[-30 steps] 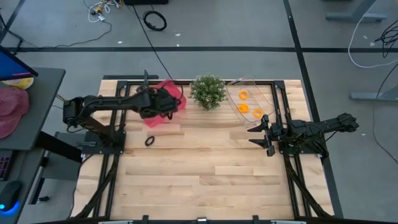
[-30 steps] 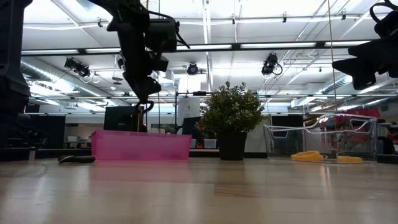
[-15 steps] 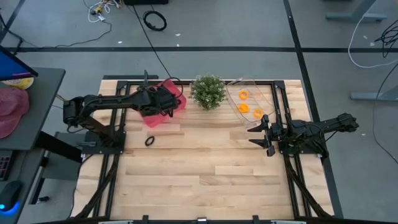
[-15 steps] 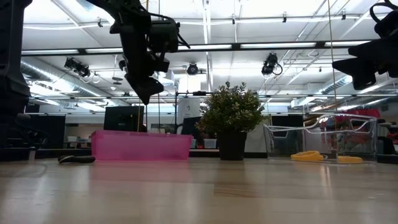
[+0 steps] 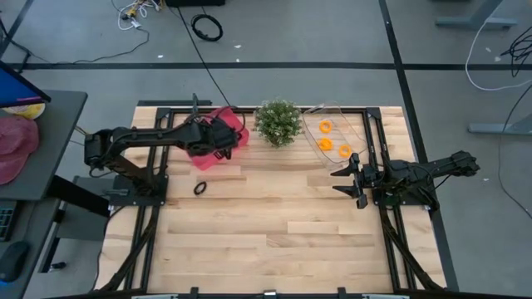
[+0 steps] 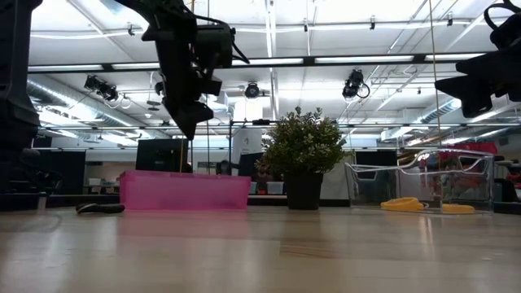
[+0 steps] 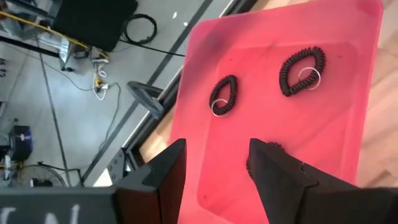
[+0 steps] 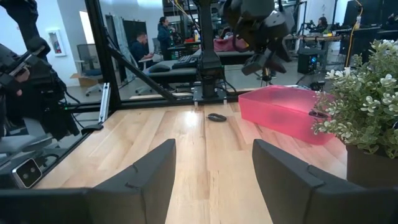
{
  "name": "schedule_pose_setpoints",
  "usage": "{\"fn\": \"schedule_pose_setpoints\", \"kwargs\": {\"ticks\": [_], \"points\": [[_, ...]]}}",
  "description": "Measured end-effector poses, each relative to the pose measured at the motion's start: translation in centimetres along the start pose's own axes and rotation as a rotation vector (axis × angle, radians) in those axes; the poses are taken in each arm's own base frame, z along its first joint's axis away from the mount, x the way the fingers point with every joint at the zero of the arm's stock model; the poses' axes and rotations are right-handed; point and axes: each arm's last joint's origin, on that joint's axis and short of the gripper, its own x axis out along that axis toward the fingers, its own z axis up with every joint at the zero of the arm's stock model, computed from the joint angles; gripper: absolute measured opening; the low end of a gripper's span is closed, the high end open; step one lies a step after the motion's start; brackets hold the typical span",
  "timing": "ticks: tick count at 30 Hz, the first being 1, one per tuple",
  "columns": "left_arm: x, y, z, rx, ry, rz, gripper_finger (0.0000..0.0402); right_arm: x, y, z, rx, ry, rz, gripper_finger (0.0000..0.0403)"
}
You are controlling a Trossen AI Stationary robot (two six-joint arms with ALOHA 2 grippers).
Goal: Sort spring keychains
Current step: Put the black spring keychain into the pink bin
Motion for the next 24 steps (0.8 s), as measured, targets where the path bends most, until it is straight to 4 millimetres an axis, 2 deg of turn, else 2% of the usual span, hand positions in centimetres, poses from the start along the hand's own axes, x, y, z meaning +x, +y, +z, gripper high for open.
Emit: {"fn": "schedule_pose_setpoints", "kwargs": {"ticks": [10,24], "points": [[-2.3,-2.0,-1.6,0.003,0.035,-0.114,0.0179,0.0,0.0,0.0,0.0,0.0,0.0,0.0215],[-8.2,-6.2,-5.8,-0.01,0.031,-0.318,0.0179,0.0,0.0,0.0,0.0,0.0,0.0,0.0215]]}}
